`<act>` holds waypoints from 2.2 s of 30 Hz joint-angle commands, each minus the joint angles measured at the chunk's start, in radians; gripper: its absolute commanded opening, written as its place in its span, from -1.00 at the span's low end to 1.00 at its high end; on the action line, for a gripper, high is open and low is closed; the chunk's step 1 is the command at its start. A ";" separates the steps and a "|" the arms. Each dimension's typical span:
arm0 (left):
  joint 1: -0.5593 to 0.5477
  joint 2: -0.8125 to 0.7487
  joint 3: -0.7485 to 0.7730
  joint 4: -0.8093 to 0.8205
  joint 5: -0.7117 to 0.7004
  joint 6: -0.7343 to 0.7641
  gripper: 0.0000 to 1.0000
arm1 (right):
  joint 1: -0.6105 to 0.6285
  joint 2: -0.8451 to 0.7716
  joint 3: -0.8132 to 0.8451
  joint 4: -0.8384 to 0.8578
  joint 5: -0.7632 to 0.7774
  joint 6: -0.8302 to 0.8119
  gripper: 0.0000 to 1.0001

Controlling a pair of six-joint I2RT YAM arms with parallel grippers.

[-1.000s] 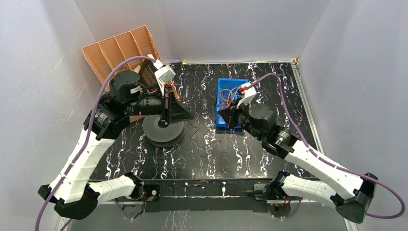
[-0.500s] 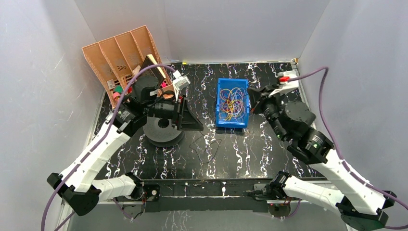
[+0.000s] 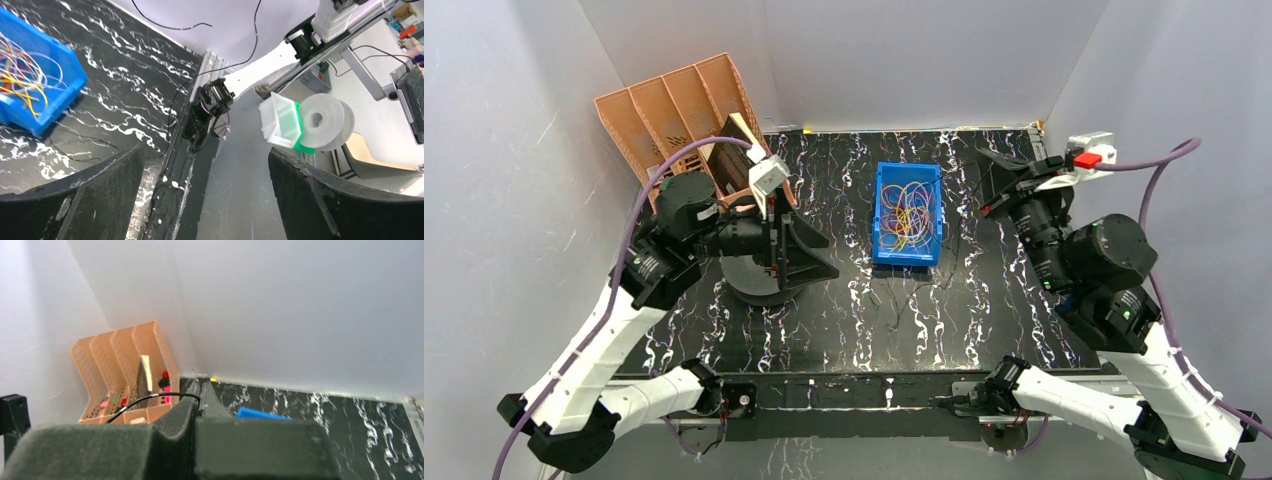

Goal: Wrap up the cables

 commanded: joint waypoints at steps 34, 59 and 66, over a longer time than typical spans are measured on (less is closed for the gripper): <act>-0.003 0.058 -0.143 0.607 0.182 -0.226 0.52 | 0.005 0.015 -0.188 0.448 -0.633 0.349 -1.00; -0.003 0.043 -0.156 0.530 0.244 -0.203 -1.00 | 0.005 -0.105 -0.356 0.370 -0.779 0.304 -0.10; -0.003 0.023 -0.100 0.396 0.249 -0.104 -1.00 | 0.004 -0.125 -0.346 0.057 -0.667 0.165 0.02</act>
